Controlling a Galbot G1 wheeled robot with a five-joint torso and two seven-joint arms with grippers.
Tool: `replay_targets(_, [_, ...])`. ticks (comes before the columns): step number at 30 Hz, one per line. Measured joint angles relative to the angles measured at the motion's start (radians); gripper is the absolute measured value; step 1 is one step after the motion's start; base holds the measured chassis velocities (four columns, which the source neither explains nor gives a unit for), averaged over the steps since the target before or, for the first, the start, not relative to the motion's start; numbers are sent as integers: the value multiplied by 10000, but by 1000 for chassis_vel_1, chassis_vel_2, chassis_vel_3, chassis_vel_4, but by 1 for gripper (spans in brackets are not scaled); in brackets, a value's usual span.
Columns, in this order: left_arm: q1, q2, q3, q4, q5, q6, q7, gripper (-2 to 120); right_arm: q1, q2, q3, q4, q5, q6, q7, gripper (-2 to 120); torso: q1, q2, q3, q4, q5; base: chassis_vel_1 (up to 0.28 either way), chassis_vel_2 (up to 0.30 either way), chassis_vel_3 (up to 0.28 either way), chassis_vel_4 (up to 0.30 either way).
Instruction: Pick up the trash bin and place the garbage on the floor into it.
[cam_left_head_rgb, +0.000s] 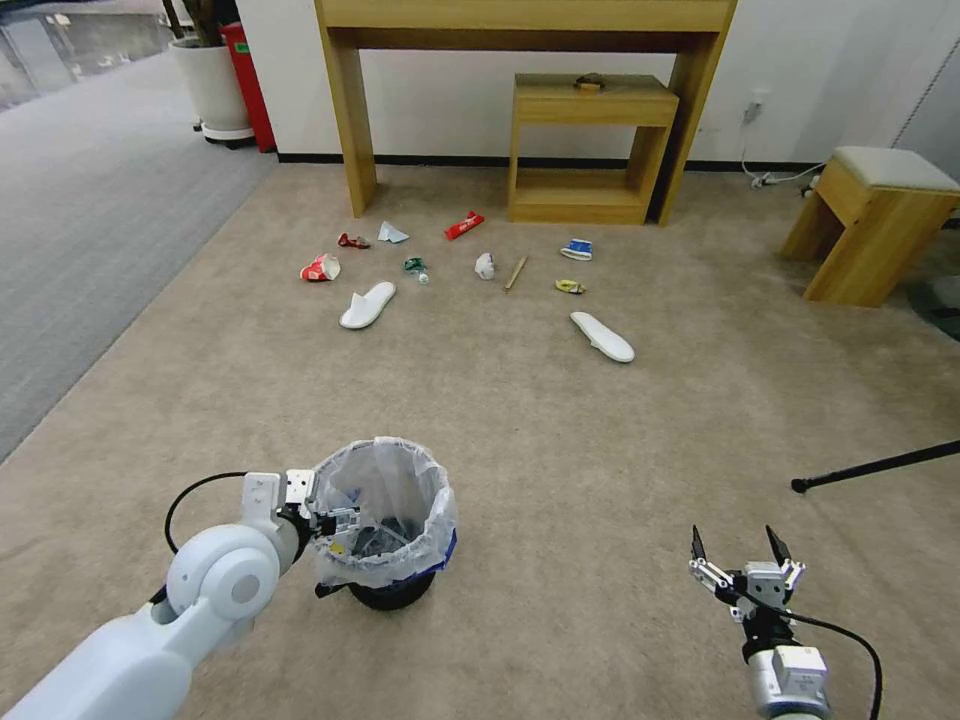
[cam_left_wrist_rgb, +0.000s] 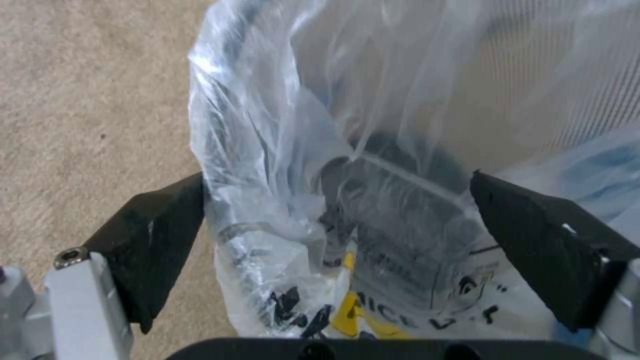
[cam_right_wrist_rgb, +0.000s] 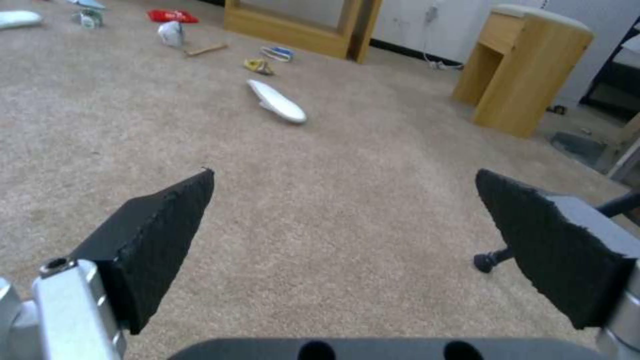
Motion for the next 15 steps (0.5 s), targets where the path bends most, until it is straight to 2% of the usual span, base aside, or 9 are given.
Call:
replay_targets(6, [-1058,420,1050,312,-763,-4,-336,98,-37,-70,-51,-156,-16,71,2,100,0,0,0,-1,1,0,0,0,0])
replay_targets(15, [-2085,532,1737,848,-1094,-11,-339,97,57,-92,-255,-405,-51,110,2,100,0,0,1,-2,1,0,0,0,0])
